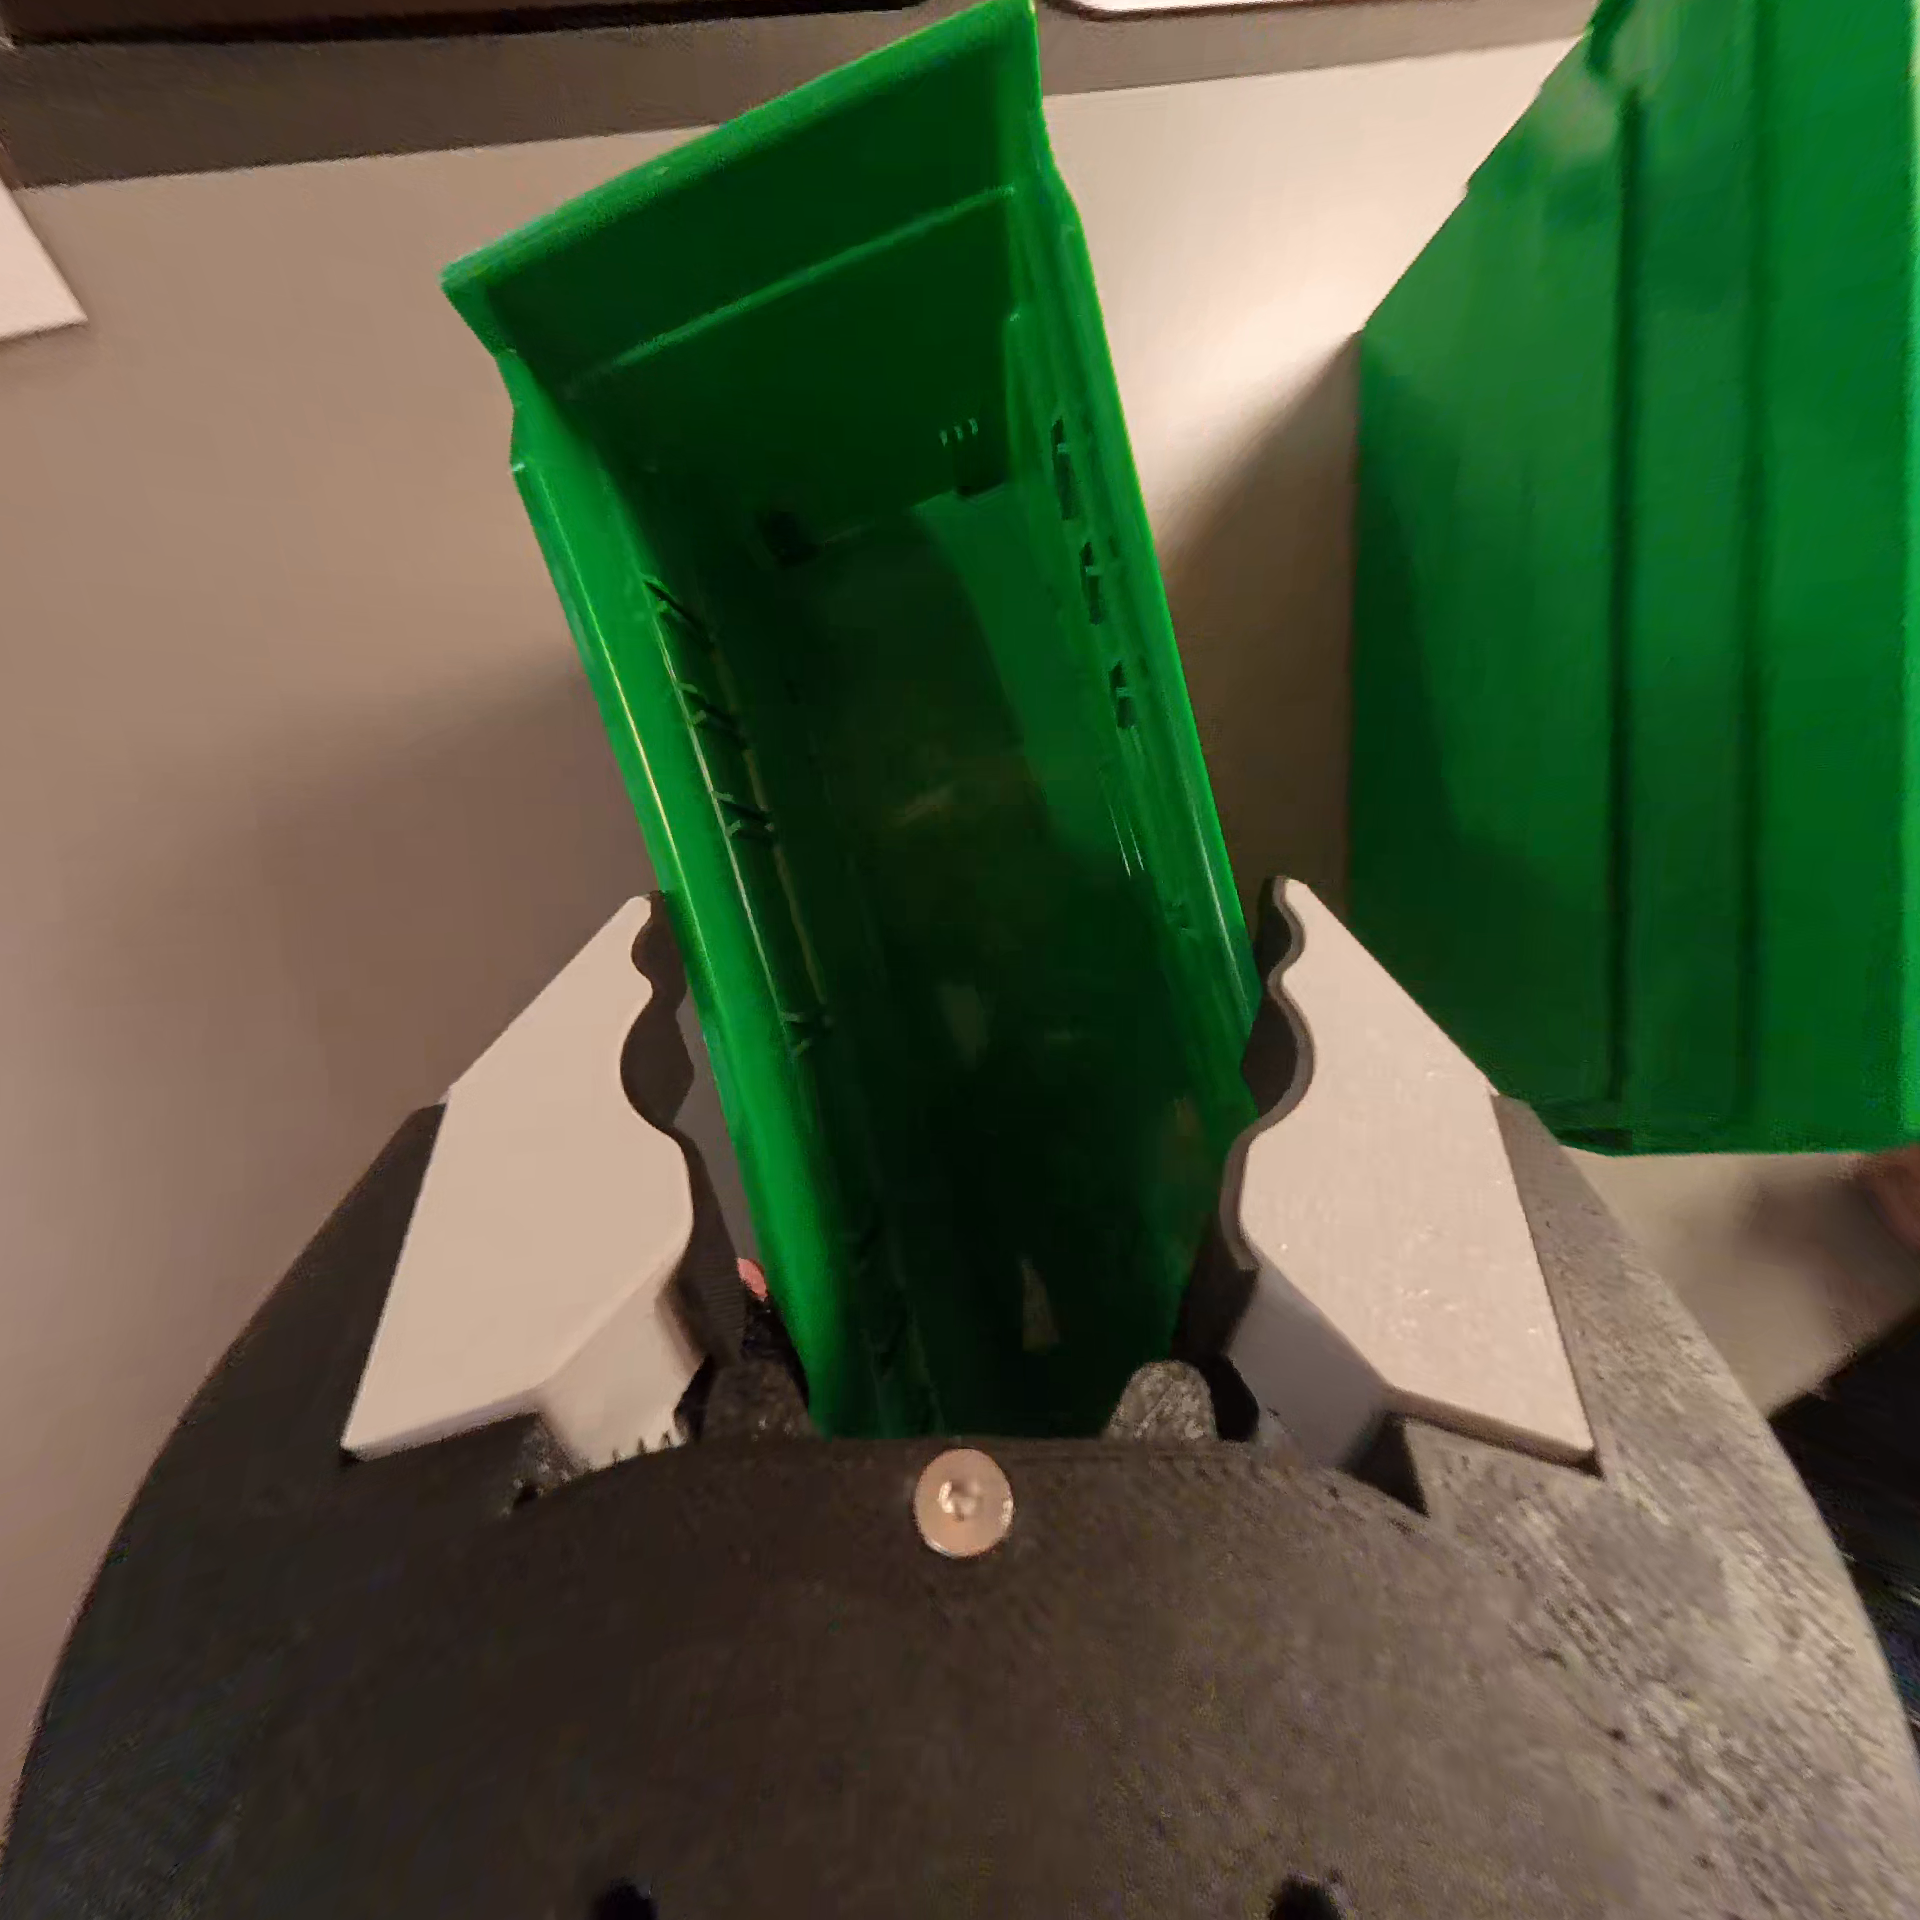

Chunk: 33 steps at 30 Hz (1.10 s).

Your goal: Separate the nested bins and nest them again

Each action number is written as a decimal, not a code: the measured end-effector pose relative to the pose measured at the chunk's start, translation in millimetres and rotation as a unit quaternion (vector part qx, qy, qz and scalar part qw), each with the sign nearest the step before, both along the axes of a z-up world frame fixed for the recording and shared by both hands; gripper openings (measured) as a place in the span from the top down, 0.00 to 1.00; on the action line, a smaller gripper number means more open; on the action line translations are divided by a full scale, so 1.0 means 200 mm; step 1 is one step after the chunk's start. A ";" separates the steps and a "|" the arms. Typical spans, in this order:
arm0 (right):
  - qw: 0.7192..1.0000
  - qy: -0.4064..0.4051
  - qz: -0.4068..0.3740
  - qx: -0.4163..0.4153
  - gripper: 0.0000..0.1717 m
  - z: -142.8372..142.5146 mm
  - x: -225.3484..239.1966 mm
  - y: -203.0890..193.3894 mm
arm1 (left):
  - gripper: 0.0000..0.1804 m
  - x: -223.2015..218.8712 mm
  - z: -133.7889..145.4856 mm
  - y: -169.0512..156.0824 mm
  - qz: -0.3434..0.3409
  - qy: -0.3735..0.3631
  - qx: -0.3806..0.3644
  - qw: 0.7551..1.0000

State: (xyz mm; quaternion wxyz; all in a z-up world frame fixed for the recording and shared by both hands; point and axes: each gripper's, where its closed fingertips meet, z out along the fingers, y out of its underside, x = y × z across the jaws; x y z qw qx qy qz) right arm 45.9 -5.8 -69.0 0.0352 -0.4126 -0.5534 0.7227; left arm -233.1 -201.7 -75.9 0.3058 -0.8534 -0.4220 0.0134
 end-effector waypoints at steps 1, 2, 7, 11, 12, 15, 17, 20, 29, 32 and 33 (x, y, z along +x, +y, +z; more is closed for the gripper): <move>1.000 -0.001 0.000 0.000 0.53 0.00 0.00 0.00 | 0.40 -0.01 -0.01 0.00 0.002 0.014 -0.020 1.000; 1.000 -0.001 0.001 0.001 0.53 0.00 0.00 0.00 | 0.39 -0.01 -0.03 0.00 0.004 0.026 -0.039 0.999; 1.000 0.001 0.000 0.000 0.53 0.00 0.00 0.00 | 0.37 0.01 -0.10 0.05 -0.003 0.073 -0.104 0.992; 1.000 0.000 0.002 -0.002 0.53 0.00 0.01 0.00 | 0.33 0.02 -0.11 0.07 -0.004 0.082 -0.118 0.990; 1.000 0.000 0.005 -0.003 0.53 0.00 0.01 0.00 | 0.33 0.03 -0.11 0.08 -0.005 0.084 -0.118 0.989; 1.000 0.001 0.003 -0.005 0.53 0.01 0.01 0.00 | 0.35 0.03 -0.03 0.10 -0.002 0.104 -0.099 0.990; 1.000 0.001 0.004 -0.004 0.53 0.01 0.01 0.00 | 0.35 0.03 0.06 0.13 0.000 0.121 -0.079 0.990; 1.000 0.001 0.004 -0.004 0.53 0.01 0.01 0.00 | 0.36 0.08 0.21 0.24 -0.022 0.140 -0.017 0.990; 1.000 0.000 0.002 -0.005 0.53 0.01 0.01 0.00 | 0.45 0.28 0.21 0.52 -0.106 0.130 -0.012 0.986; 1.000 0.002 0.001 -0.009 0.53 0.01 0.02 0.01 | 0.52 0.31 0.18 0.58 -0.117 0.119 -0.006 0.986; 1.000 0.003 0.001 -0.010 0.53 0.01 0.02 0.01 | 0.51 0.32 0.17 0.61 -0.122 0.110 0.003 0.986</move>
